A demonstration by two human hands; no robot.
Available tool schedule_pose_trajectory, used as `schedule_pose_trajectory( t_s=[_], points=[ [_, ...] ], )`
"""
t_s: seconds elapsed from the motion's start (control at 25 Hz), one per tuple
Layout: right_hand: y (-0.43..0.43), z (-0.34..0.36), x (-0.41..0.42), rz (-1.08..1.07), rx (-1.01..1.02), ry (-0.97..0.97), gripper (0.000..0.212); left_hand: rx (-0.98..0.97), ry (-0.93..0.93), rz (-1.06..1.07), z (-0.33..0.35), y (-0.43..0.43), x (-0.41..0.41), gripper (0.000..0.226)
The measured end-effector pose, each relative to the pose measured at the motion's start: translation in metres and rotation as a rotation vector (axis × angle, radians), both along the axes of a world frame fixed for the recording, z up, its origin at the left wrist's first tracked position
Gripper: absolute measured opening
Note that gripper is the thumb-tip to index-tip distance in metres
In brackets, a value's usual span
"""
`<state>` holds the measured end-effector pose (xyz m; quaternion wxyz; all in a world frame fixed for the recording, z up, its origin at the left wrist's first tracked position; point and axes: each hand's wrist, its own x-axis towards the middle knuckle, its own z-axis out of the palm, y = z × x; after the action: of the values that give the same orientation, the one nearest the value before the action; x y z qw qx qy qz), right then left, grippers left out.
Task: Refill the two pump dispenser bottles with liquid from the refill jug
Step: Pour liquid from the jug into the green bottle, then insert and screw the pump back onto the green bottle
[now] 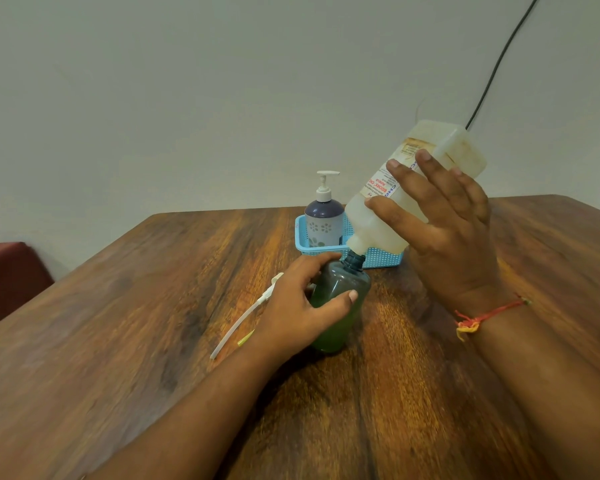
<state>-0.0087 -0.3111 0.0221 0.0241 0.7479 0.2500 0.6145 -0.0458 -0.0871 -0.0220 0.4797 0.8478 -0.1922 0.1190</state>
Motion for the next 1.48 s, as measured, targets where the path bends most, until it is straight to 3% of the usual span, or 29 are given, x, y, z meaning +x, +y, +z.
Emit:
schedule_pose_trajectory(
  t_s=[0.2, 0.36, 0.56, 0.76, 1.16, 1.32, 1.36, 1.48],
  points=[
    [-0.003, 0.0, -0.006, -0.065, 0.103, 0.262, 0.066, -0.032, -0.017, 0.013, 0.0, 0.0, -0.001, 0.069],
    [-0.007, -0.001, -0.01, -0.068, 0.206, 0.518, 0.075, -0.101, -0.009, 0.007, 0.002, -0.003, -0.004, 0.053],
    [-0.008, -0.007, -0.011, 0.062, 0.639, 0.92, 0.089, -0.147, -0.019, 0.016, 0.0, -0.004, -0.001, 0.055],
    [-0.012, -0.01, -0.005, 0.156, 0.853, 1.13, 0.094, -0.16, 0.006, 0.018, -0.002, -0.003, 0.001, 0.059],
    [-0.012, -0.013, -0.004, 0.111, 0.798, 1.129, 0.113, -0.139, 0.047, 0.011, 0.0, -0.005, 0.003, 0.064],
    [-0.008, -0.012, -0.008, 0.02, 0.815, 0.873, 0.107, -0.143, 0.091, -0.017, 0.0, -0.002, 0.003, 0.076],
    [-0.006, -0.011, -0.011, 0.015, 0.807, 0.762, 0.099, -0.18, 0.086, 0.001, 0.001, -0.002, 0.003, 0.071],
    [-0.001, -0.004, -0.022, 0.125, 0.718, 0.503, 0.072, -0.271, -0.059, 0.171, 0.003, 0.004, 0.011, 0.027]
  ],
)
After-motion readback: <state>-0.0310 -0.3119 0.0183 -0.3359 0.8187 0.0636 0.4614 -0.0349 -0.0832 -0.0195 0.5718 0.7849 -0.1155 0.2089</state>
